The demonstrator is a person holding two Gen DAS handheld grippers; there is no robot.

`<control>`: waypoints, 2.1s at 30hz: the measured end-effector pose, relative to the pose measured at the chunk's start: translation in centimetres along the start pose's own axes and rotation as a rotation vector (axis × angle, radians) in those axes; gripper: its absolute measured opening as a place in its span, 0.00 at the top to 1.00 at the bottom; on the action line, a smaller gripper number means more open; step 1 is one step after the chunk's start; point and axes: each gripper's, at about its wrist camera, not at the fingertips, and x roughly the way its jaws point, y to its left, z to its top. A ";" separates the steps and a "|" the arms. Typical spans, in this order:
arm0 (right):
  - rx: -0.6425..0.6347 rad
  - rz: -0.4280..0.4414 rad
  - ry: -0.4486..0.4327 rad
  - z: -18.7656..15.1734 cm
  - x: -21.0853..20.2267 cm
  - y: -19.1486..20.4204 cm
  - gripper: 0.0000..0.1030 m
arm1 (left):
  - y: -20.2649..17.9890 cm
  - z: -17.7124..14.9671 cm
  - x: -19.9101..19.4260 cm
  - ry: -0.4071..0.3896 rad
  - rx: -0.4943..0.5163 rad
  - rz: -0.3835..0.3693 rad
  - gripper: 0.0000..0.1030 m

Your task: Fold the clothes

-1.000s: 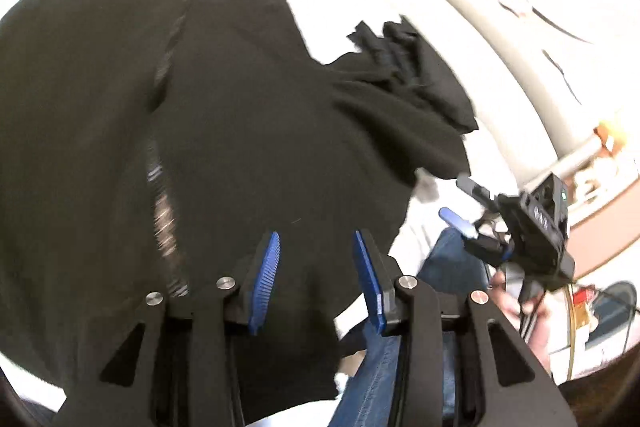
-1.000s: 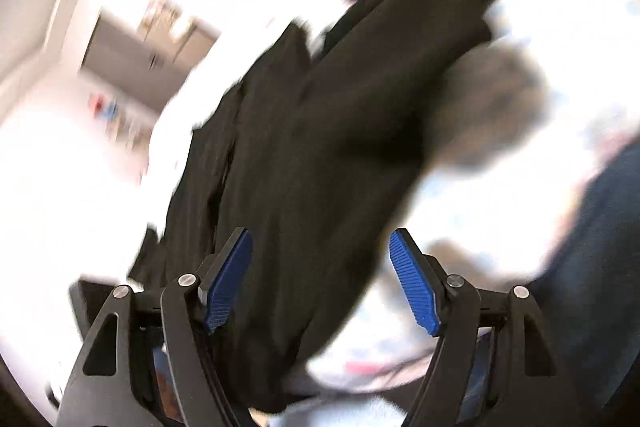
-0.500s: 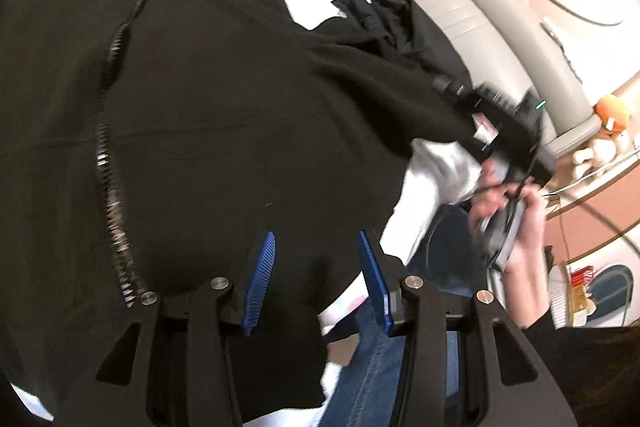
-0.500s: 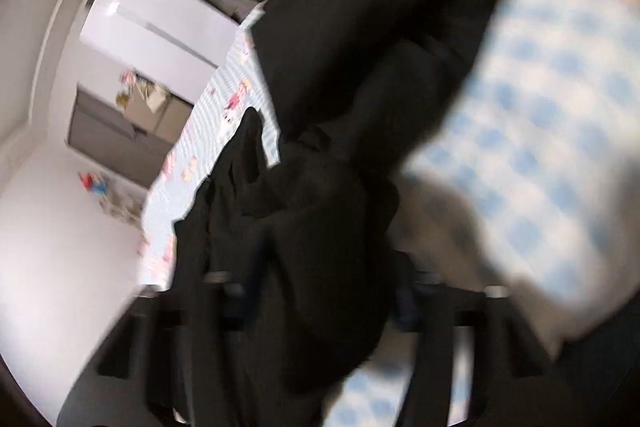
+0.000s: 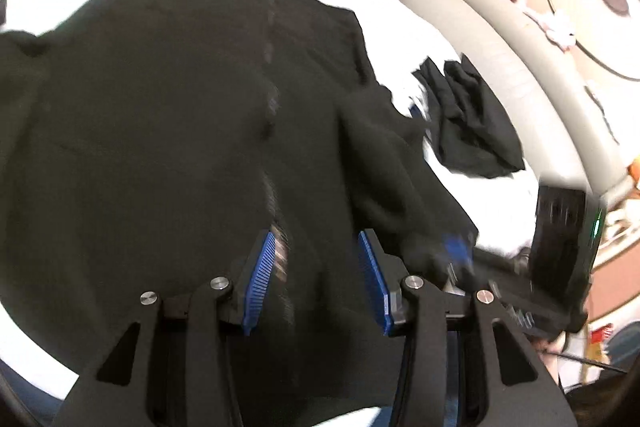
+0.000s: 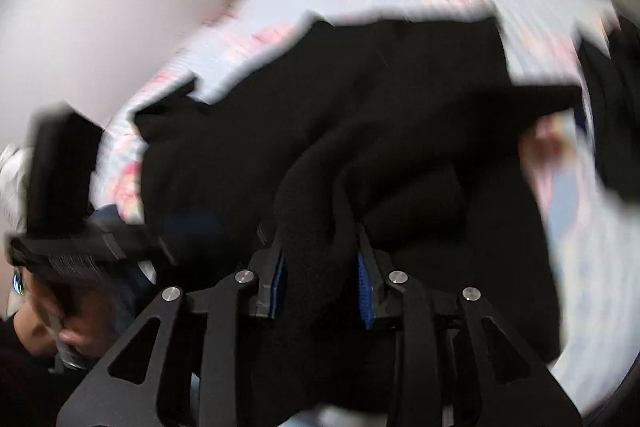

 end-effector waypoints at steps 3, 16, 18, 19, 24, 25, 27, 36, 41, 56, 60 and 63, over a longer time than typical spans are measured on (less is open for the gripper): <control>0.139 0.080 -0.042 -2.1 -2.2 -1.5 0.53 | -0.2 2.4 -0.3 -0.057 -0.011 -0.044 0.54; 0.377 -0.177 -0.097 0.5 -2.0 -8.6 0.42 | -14.7 6.4 15.4 0.184 0.403 0.009 0.39; 0.359 -0.197 -0.100 0.7 -1.5 -7.9 0.41 | -14.5 6.6 16.7 0.197 0.409 0.080 0.86; 0.344 -0.209 -0.099 0.9 -1.2 -7.7 0.41 | -14.1 6.9 16.8 0.195 0.398 0.100 0.93; 0.304 -0.268 -0.059 2.0 0.9 -7.1 0.41 | -8.8 10.4 4.4 -0.190 0.069 -0.016 0.95; 0.299 -0.277 -0.054 2.4 1.5 -7.1 0.41 | -6.2 10.1 1.2 -0.264 -0.048 0.005 0.95; 0.293 -0.290 -0.050 2.7 2.0 -6.7 0.41 | -0.3 8.5 -3.2 -0.342 -0.274 0.025 0.92; 0.285 -0.333 -0.042 3.0 3.2 -6.4 0.41 | 11.7 0.4 -2.6 -0.175 -0.593 -0.047 0.88; 0.321 -0.373 -0.034 1.8 1.7 -8.1 0.41 | 11.8 2.3 -5.2 -0.265 -0.540 -0.059 0.58; 0.343 -0.371 -0.021 0.7 1.0 -8.7 0.30 | 8.6 8.4 -0.3 -0.142 -0.382 0.101 0.43; 0.348 -0.370 0.015 0.1 1.4 -9.2 0.19 | 6.1 11.3 0.1 -0.118 -0.260 0.193 0.80; 0.336 -0.366 0.003 0.5 1.0 -8.5 0.20 | 3.8 12.1 -3.5 -0.218 -0.207 0.109 0.90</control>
